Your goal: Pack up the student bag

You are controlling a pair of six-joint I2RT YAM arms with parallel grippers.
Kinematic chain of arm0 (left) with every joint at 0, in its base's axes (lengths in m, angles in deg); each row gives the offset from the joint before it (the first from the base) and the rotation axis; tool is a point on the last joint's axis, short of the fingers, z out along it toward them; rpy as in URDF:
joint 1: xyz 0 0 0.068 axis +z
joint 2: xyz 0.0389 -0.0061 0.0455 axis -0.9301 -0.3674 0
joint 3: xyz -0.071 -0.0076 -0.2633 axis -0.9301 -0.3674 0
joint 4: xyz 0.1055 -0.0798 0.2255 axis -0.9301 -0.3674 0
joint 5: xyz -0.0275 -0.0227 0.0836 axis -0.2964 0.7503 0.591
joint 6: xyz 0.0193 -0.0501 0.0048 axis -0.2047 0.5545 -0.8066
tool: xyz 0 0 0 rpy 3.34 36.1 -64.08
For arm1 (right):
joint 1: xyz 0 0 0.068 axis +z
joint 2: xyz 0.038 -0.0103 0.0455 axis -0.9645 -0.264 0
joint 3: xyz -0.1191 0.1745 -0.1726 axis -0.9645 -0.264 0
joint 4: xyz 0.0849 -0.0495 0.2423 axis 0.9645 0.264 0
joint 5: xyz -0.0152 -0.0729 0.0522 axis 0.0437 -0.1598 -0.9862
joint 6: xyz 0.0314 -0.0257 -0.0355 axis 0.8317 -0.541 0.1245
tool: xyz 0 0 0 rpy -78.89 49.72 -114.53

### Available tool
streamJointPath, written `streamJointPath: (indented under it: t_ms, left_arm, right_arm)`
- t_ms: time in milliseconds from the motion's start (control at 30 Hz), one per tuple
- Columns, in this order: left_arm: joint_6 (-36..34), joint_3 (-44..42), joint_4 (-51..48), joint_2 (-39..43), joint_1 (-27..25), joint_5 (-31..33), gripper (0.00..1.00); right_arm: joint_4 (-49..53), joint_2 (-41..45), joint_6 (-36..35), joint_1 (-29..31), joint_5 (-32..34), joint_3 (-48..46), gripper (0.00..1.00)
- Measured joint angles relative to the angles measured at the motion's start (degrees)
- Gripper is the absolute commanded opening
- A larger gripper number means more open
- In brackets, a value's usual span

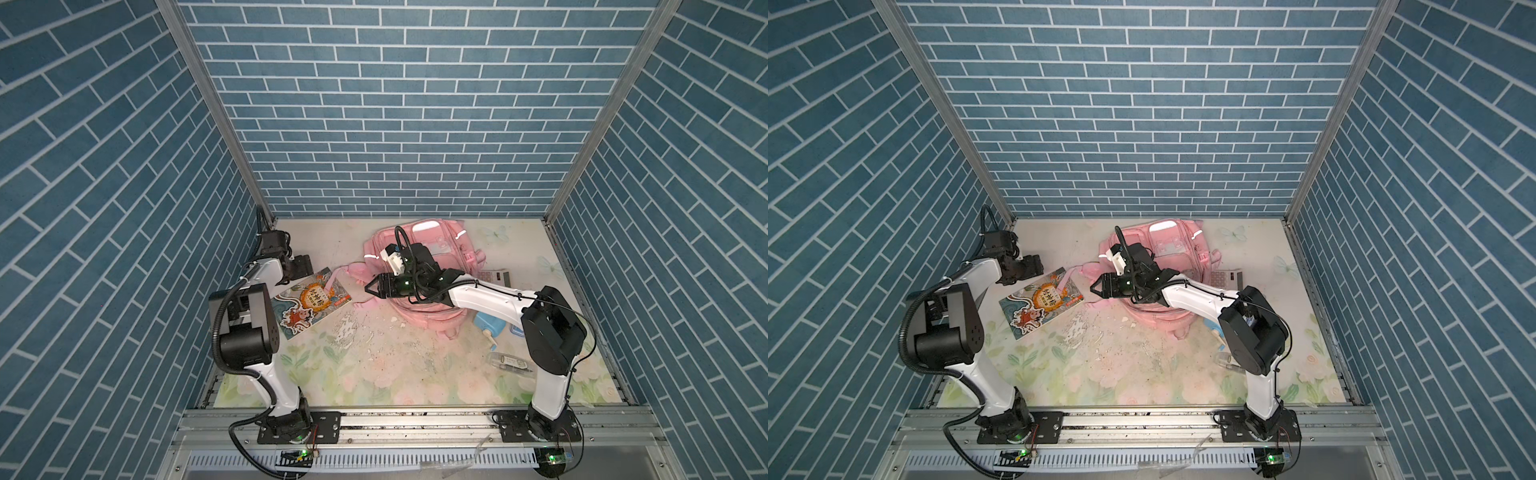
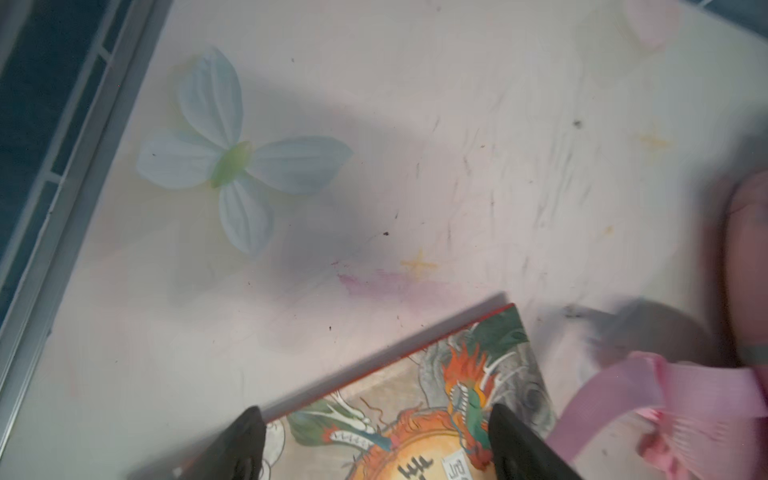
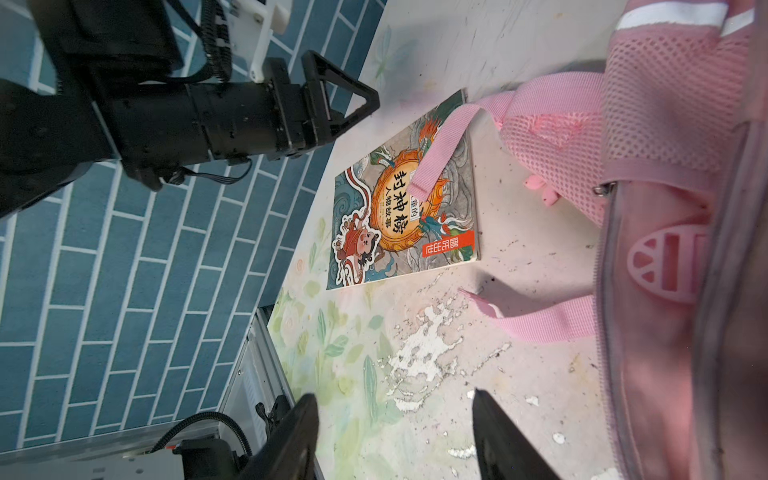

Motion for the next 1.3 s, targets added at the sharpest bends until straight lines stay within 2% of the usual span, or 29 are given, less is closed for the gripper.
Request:
streamJointPath:
  t_ms: [233, 567, 700, 1033, 1167, 1300]
  left_arm:
    - [-4.7, 0.5, -0.4, -6.1, 2.3, 1.2, 0.86]
    - [-2.6, -1.2, 0.6, -5.2, 5.0, -1.6, 0.85]
    - [1.0, -6.8, 2.0, -1.0, 5.0, -3.5, 0.85]
    - [8.6, -22.2, 6.1, 11.3, 4.4, -13.3, 0.86]
    - [11.5, -27.3, 6.2, 16.2, 0.4, -16.3, 0.86]
    - [15.3, -31.7, 7.1, 20.4, -4.2, -19.1, 0.85]
  right_arm:
    - [-0.7, 0.0, 0.1, -1.8, -2.4, 0.0, 0.61]
    - [-2.8, 0.0, 1.1, -3.8, -5.0, -2.4, 0.61]
    - [-4.1, 0.0, 1.5, -4.0, -5.8, -4.3, 0.61]
    - [-3.3, 0.0, -0.5, -6.6, -7.9, -6.3, 0.61]
    - [0.3, 0.0, -4.0, -8.1, -9.3, -4.5, 0.59]
    - [5.9, -2.4, -9.2, -9.3, -9.8, 2.8, 0.54]
